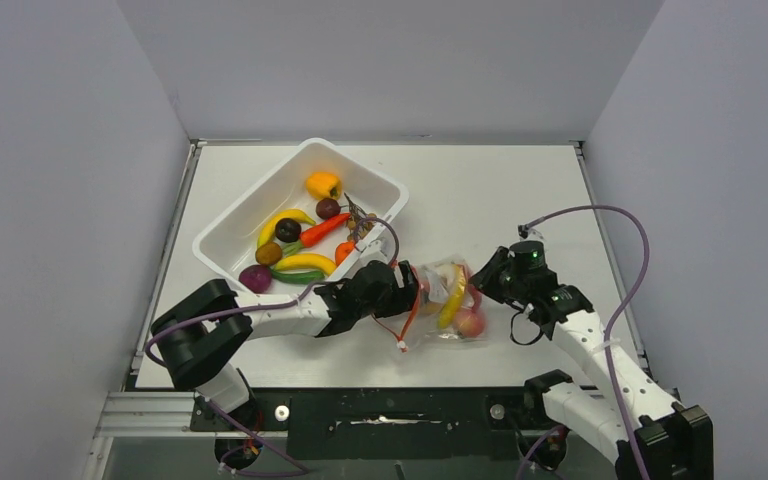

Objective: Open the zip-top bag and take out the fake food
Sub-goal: Pick up the fake fruit from the zipper food storage bag.

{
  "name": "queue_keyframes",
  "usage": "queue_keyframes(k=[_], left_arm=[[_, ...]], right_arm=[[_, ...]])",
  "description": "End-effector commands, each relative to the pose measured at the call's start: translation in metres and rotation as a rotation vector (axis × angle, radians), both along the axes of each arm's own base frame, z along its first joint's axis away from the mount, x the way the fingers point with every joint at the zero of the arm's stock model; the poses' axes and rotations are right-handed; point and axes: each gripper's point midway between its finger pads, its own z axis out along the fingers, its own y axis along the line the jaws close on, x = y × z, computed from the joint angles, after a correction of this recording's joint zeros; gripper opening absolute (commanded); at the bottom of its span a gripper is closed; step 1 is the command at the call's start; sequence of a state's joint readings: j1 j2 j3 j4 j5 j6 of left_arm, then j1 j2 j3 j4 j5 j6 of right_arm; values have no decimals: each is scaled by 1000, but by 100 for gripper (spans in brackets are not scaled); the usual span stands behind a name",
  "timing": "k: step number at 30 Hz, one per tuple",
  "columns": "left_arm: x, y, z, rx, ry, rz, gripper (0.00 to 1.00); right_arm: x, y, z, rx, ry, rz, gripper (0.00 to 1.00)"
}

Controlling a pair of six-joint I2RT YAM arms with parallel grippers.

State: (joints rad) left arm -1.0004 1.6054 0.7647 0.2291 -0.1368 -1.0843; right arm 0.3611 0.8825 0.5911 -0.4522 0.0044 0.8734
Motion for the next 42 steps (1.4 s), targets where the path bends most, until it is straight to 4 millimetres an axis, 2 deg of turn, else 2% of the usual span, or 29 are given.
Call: queue_keyframes(k=[1,4,10,16,20,25,32,37,42], left_arm=[[13,-6,23,-99,-26,85,74],[15,-6,22,-96,-17,103,74],[16,-6,21,-127,-11,128,73],[27,-6,22,-93,-25,168,74],[31,-16,19,-78,-16,157,75],[26,-29,6,-69,27,106,75],[18,-30,-3,3,30,30,73],[3,-35,-16,37,55,-69,61],[-4,-26,-18,100,34,-71,51]], right_arm=[[16,25,21,108,-67,152,17],[17,32,11,105,-30,198,17],[7,33,-34,108,100,190,16],[-8,31,-55,126,143,180,15],[-16,31,-61,136,157,181,15],[-21,34,-65,165,163,189,15],[-25,35,-65,173,164,194,15],[-25,33,-62,172,155,186,15],[-25,31,-63,163,150,172,16]])
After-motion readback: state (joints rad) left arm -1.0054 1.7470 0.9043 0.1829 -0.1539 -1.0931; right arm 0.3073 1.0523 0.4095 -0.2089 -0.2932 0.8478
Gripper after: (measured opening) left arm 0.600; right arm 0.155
